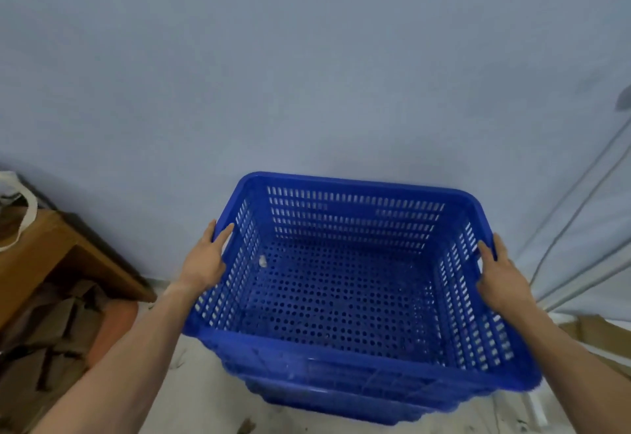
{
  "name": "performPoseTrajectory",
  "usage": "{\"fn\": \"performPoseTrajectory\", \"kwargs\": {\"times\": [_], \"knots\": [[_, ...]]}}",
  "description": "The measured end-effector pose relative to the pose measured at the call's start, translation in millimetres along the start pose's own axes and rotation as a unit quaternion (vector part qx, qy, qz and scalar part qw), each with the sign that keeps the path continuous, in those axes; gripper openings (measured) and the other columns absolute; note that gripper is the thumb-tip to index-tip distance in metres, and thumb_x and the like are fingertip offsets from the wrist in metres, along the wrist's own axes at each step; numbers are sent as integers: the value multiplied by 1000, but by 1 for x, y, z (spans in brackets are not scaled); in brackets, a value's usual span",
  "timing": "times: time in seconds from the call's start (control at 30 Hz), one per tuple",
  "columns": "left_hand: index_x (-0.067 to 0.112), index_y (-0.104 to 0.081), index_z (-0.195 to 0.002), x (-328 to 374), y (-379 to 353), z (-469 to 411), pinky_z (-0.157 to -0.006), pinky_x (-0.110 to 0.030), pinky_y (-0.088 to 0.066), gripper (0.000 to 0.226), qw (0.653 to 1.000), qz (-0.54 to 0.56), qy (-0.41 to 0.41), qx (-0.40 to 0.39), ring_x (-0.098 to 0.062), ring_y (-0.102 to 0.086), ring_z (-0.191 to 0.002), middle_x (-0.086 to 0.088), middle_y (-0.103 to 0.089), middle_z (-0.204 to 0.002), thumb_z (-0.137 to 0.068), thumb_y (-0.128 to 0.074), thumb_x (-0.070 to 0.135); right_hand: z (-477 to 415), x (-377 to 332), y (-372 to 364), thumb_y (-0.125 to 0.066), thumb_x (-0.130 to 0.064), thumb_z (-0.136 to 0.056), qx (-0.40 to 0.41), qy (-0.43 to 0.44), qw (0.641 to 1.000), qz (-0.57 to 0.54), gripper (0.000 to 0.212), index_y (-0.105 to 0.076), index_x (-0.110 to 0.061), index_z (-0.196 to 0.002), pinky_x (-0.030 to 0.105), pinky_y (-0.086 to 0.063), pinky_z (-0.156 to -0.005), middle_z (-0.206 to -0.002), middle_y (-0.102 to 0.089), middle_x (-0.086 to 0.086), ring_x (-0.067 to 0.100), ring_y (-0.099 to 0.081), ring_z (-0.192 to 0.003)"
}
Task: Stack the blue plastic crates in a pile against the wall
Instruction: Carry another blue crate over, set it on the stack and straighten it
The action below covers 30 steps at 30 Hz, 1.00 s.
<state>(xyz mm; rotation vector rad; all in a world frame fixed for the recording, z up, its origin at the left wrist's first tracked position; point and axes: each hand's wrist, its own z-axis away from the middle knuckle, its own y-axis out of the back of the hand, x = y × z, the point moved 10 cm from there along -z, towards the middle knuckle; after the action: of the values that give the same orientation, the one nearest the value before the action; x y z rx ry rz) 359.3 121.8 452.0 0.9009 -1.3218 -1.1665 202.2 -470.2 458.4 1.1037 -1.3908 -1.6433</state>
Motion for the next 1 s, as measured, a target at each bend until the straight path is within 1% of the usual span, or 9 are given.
{"fn": "performPoseTrajectory", "kwargs": {"times": [0.13, 0.2, 0.23, 0.3, 0.37, 0.47, 0.6, 0.8, 1.0], "knots": [[30, -24, -156, -1, -3, 3, -96, -42, -52, 81, 1000, -5, 9, 3, -35, -57, -123, -9, -4, -167, -86, -58, 6, 4, -2, 2, -59, -6, -87, -6, 3, 1000, 9, 82, -15, -13, -156, 42, -53, -84, -165, 7, 13, 41, -54, -114], [28, -26, -156, -3, -4, 5, -100, -43, -50, 78, 1000, -10, 11, 9, -35, -54, -128, -10, -4, -167, -87, -58, 9, 9, -4, 1, -59, -6, -87, -7, 12, 1000, 16, 82, -15, -13, -156, 42, -53, -84, -165, 7, 13, 41, -53, -116], [27, -27, -156, -4, -5, 5, -106, -43, -46, 76, 1000, -22, 7, 10, -35, -46, -135, -11, -3, -167, -88, -58, 10, 10, -4, 2, -58, -7, -87, -9, 10, 1000, 15, 81, -15, -13, -155, 43, -52, -84, -165, 7, 13, 41, -53, -116], [24, -27, -157, -3, -10, 7, -118, -41, -30, 76, 999, -45, 0, -8, -32, -20, -150, -11, 4, -167, -89, -59, 12, 9, -2, 5, -57, -8, -87, -6, 1, 1000, 9, 80, -15, -15, -155, 42, -52, -83, -165, 6, 12, 41, -55, -113], [24, -24, -157, -4, -11, 11, -122, -40, -21, 79, 998, -53, 1, -17, -29, -4, -153, -9, 10, -167, -88, -60, 11, 7, -2, 5, -57, -10, -87, -2, 1, 1000, 2, 80, -16, -16, -155, 42, -53, -82, -165, 6, 10, 40, -56, -111], [21, -22, -158, -1, -9, 20, -122, -42, -21, 82, 997, -71, -13, -9, -31, -4, -153, -10, 12, -167, -87, -61, 10, 6, 0, 0, -59, -11, -85, 3, 8, 1000, -1, 81, -17, -18, -154, 42, -53, -80, -165, 6, 8, 39, -57, -109], [22, -22, -158, -3, -12, 20, -120, -45, -29, 86, 998, -58, -6, -16, -30, -9, -153, -5, 15, -166, -85, -66, 11, 5, 3, 1, -58, -14, -87, 13, 10, 1000, -3, 79, -17, -18, -154, 44, -52, -80, -165, 4, 9, 40, -56, -108], [19, -26, -157, -6, -16, 23, -120, -49, -27, 90, 997, -71, 2, -24, -33, -8, -152, -7, 16, -166, -81, -73, 19, 5, 5, 0, -55, -6, -87, 15, -1, 1000, -20, 79, -18, -17, -155, 41, -50, -79, -166, 4, 7, 40, -56, -108], [25, -29, -156, 1, -13, 33, -122, -50, -22, 83, 996, -56, 33, -64, -31, -2, -153, -3, 19, -166, -85, -65, 46, 10, 7, 0, -57, -14, -86, 22, -11, 999, -38, 77, -20, -20, -153, 40, -50, -78, -165, 1, 2, 37, -55, -113]]}}
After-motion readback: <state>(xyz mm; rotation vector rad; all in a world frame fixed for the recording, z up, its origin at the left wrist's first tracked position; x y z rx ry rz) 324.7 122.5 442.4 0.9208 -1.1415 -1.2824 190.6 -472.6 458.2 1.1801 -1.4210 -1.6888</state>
